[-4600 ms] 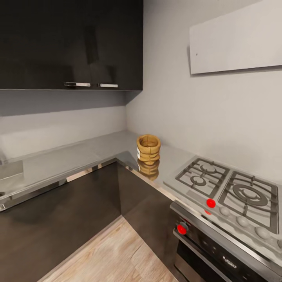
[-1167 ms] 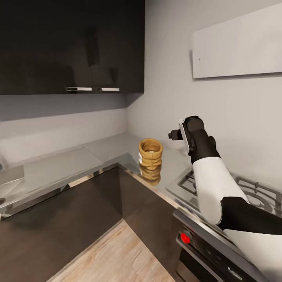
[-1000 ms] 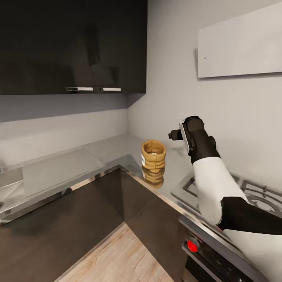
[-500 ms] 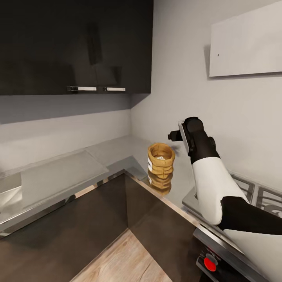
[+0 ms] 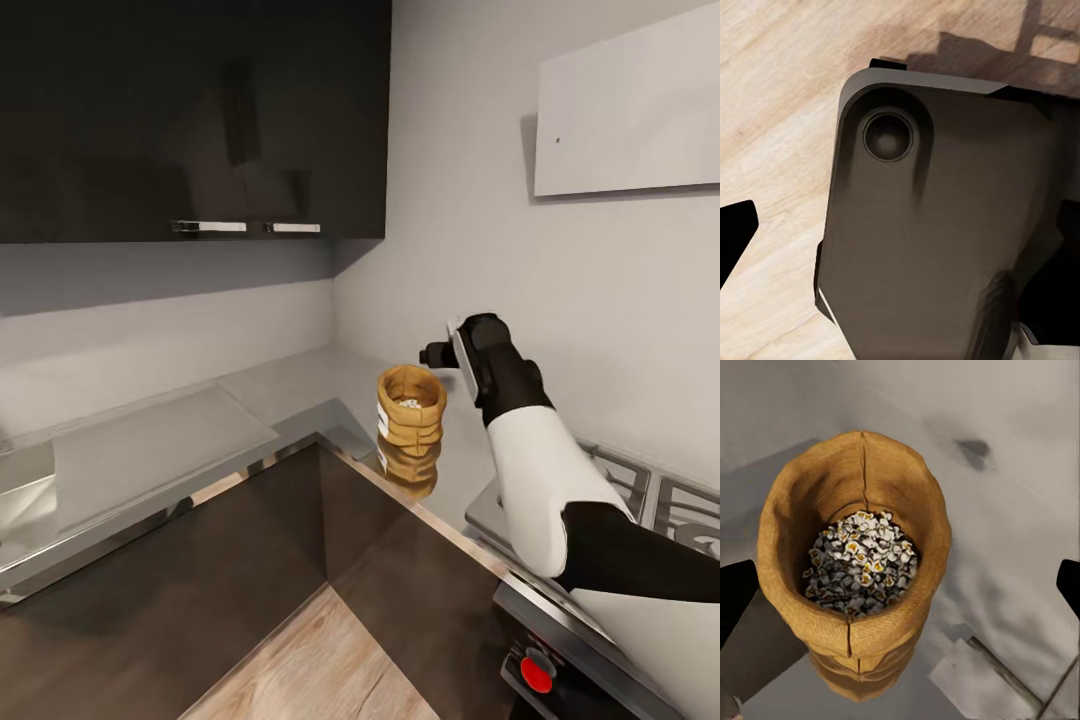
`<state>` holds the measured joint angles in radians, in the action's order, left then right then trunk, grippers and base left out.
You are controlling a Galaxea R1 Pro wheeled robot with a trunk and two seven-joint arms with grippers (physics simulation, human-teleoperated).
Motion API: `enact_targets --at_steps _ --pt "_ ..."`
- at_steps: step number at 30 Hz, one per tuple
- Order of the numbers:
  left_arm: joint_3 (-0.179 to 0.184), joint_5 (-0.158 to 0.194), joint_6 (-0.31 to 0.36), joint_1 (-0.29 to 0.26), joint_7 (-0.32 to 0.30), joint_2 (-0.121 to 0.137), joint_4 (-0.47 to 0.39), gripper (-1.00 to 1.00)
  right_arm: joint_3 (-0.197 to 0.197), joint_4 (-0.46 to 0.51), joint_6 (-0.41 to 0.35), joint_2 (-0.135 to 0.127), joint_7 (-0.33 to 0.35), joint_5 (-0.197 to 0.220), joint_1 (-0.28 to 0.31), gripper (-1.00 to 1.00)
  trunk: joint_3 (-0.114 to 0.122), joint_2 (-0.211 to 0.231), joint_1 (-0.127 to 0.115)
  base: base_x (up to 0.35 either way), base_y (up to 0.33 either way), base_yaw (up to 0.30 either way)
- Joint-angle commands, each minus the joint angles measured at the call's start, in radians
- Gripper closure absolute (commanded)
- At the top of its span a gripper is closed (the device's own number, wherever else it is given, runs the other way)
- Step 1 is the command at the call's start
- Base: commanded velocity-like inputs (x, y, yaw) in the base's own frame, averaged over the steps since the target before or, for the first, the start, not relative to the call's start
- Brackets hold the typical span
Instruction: In the kitchen, take the popcorn bag from the countertop, put it into the microwave, and heat it until the popcorn is cooked so the cooked popcorn ends up inside the bag.
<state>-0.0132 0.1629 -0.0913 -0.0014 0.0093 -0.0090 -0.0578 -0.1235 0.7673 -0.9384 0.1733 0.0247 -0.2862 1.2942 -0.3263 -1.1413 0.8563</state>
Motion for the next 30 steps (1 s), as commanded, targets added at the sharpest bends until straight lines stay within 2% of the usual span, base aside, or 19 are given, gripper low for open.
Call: enact_targets --at_steps 1,3,10,14,17,23,30 --pt "-0.001 0.006 -0.002 0.0 0.001 0.0 0.0 -1.0 -0.004 -0.008 0.015 0.001 0.002 -0.004 0.001 -1.0 -0.001 -0.001 0.0 0.0 0.0 0.0" --pt "-0.001 0.006 -0.002 0.0 0.001 0.0 0.0 -1.0 -0.003 -0.016 0.043 0.001 -0.001 -0.002 0.001 -1.0 -0.001 -0.001 0.0 0.0 0.0 0.0" --pt "-0.001 0.006 -0.002 0.0 0.001 0.0 0.0 -1.0 -0.003 -0.022 0.066 0.001 -0.004 -0.001 0.0 -1.0 -0.001 -0.001 0.0 0.0 0.0 0.0" --pt "-0.001 0.006 -0.002 0.0 0.001 -0.001 0.0 -1.0 -0.004 -0.037 0.135 0.001 -0.004 0.002 -0.004 -1.0 -0.001 -0.001 0.0 0.0 0.0 0.0" --pt "-0.001 0.006 -0.002 0.0 0.001 -0.001 0.0 -1.0 -0.004 -0.063 0.185 0.001 -0.002 0.001 -0.029 -1.0 -0.001 -0.001 0.0 0.0 0.0 0.0" --pt "-0.001 0.006 -0.002 0.0 0.001 -0.002 0.0 -1.0 -0.005 -0.072 0.201 0.001 -0.002 -0.002 -0.037 -1.0 -0.001 -0.001 0.0 0.0 0.0 0.0" --pt "-0.001 0.006 -0.002 0.0 0.001 -0.001 0.0 -1.0 -0.006 -0.085 0.287 0.001 0.001 0.001 -0.066 -1.0 -0.001 -0.001 0.0 0.0 0.0 0.0"
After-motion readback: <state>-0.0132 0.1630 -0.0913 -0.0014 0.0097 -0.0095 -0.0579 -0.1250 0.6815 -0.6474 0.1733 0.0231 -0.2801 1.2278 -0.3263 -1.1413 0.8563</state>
